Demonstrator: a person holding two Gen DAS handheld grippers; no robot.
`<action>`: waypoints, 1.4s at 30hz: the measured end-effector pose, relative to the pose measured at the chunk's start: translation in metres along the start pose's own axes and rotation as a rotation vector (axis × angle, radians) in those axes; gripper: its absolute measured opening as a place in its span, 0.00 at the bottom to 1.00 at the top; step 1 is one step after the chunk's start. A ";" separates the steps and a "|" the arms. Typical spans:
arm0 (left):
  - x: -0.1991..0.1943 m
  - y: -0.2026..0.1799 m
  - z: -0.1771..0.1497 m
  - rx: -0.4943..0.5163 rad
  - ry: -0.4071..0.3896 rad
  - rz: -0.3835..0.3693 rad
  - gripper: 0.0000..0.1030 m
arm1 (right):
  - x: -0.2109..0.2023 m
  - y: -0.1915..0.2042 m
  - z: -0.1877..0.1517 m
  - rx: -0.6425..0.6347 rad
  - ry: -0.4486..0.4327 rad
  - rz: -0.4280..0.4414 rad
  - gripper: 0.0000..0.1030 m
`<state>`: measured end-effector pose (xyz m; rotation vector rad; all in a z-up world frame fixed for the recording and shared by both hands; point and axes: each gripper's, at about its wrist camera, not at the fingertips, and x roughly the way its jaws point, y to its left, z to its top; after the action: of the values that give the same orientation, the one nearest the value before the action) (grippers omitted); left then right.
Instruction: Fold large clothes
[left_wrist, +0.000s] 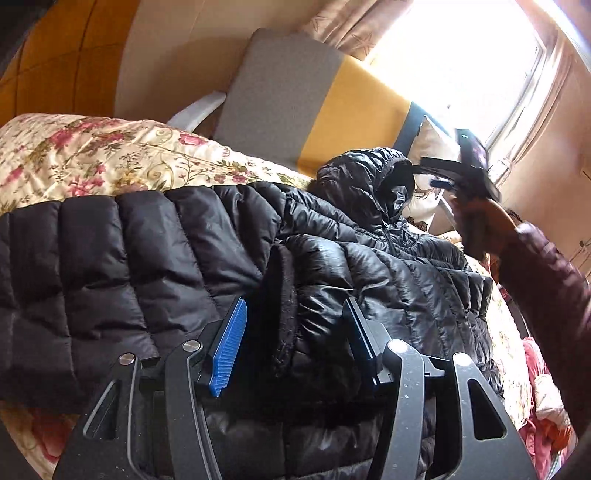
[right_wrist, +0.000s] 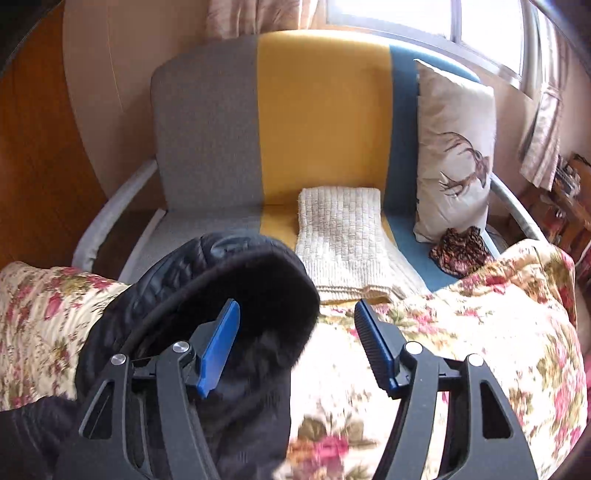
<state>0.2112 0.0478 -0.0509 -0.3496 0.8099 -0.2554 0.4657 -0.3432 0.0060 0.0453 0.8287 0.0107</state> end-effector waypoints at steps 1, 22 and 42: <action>0.002 0.001 0.000 -0.001 0.011 0.003 0.51 | 0.011 0.004 0.006 -0.016 0.013 -0.002 0.62; -0.054 -0.028 0.011 0.021 -0.104 0.013 0.51 | -0.210 0.041 -0.140 -0.208 -0.194 0.201 0.05; 0.054 -0.199 0.116 0.248 0.034 -0.151 0.56 | -0.222 0.085 -0.297 -0.221 -0.080 0.250 0.00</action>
<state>0.3159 -0.1292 0.0669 -0.1733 0.7757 -0.4995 0.0980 -0.2531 -0.0273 -0.0593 0.7334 0.3337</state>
